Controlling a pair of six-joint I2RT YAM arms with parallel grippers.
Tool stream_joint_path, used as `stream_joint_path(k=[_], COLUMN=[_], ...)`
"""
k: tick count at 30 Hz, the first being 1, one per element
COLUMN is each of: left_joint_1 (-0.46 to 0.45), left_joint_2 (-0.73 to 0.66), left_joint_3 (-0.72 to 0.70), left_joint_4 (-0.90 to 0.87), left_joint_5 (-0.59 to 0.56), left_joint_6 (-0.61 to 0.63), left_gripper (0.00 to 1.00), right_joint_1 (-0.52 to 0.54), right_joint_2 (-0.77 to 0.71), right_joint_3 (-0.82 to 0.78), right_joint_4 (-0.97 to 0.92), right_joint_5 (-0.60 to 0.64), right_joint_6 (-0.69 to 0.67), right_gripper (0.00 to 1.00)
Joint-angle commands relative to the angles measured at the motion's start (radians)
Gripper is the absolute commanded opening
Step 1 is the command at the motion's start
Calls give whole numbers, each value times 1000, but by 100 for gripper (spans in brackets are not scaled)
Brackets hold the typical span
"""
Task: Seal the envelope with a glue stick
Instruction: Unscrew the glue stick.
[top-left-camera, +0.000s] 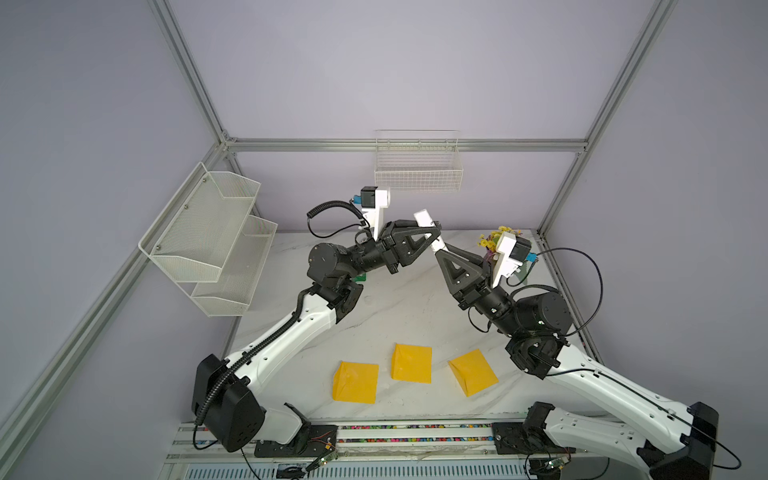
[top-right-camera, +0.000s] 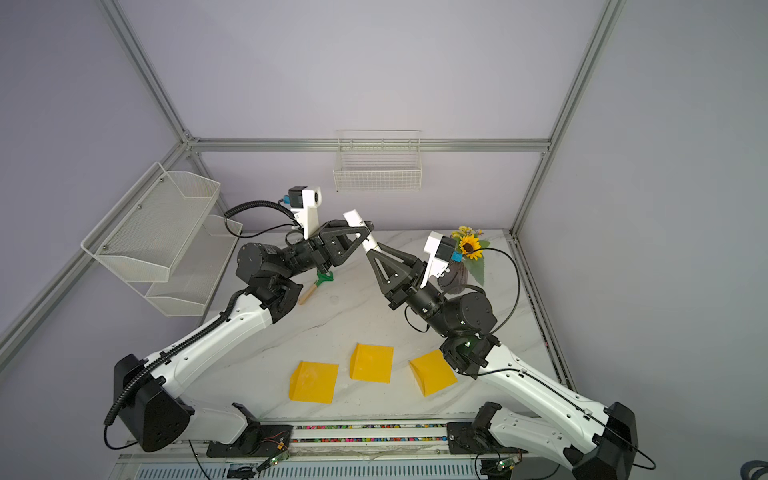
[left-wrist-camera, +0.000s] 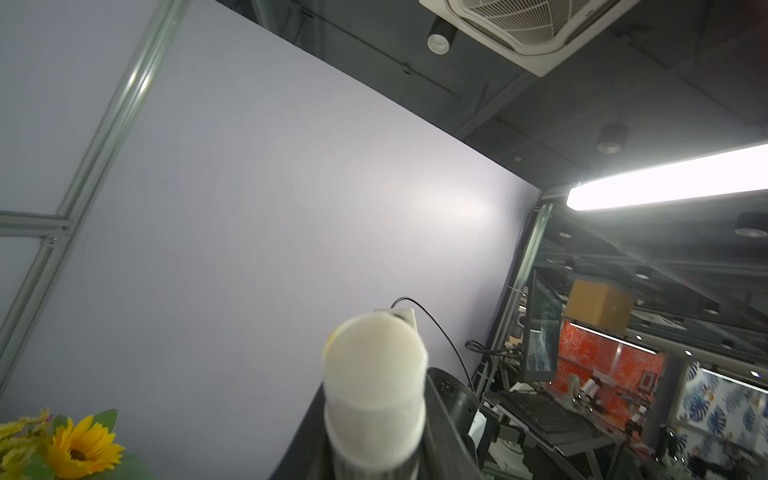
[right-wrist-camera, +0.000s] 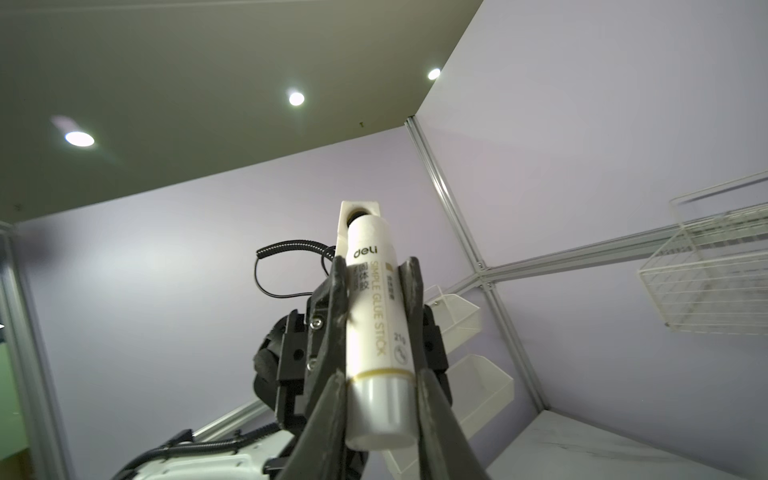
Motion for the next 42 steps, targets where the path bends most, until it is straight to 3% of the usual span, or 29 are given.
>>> stream_joint_path(k=[1, 5, 9, 16, 17, 20, 23, 27, 33, 39, 42], left_joint_1=[1, -3, -17, -18, -18, -12, -10, -11, -12, -12, -12], left_joint_2=[62, 139, 188, 184, 175, 132, 43, -94, -185, -230, -232], left_joint_3=[95, 182, 255, 237, 221, 173, 89, 28, -91, -192, -221], left_joint_4=[242, 445, 464, 463, 454, 319, 5, -367, -392, -356, -306], left_joint_5=[229, 339, 442, 447, 437, 391, 287, 96, -169, -366, -405], left_joint_6=[-26, -185, -234, -220, -199, -96, 156, 380, 254, 89, 52], left_gripper=[0, 0, 0, 0, 0, 0, 0, 0, 0, 0, 0], right_joint_1=[8, 9, 9, 9, 9, 9, 8, 8, 9, 8, 9], right_joint_2=[15, 58, 115, 110, 98, 57, 8, -49, -80, -40, -19], right_joint_3=[-47, -78, -91, -103, -99, -88, -71, -36, -15, -32, -24], right_joint_4=[115, 242, 388, 353, 324, 214, 107, -81, -128, 12, 12], right_joint_5=[-128, -203, -248, -219, -217, -176, -142, -35, 104, 47, -20], right_joint_6=[354, 487, 600, 549, 519, 413, 264, 24, -338, -674, -816], right_gripper=[0, 0, 0, 0, 0, 17, 37, 48, 52, 52, 48])
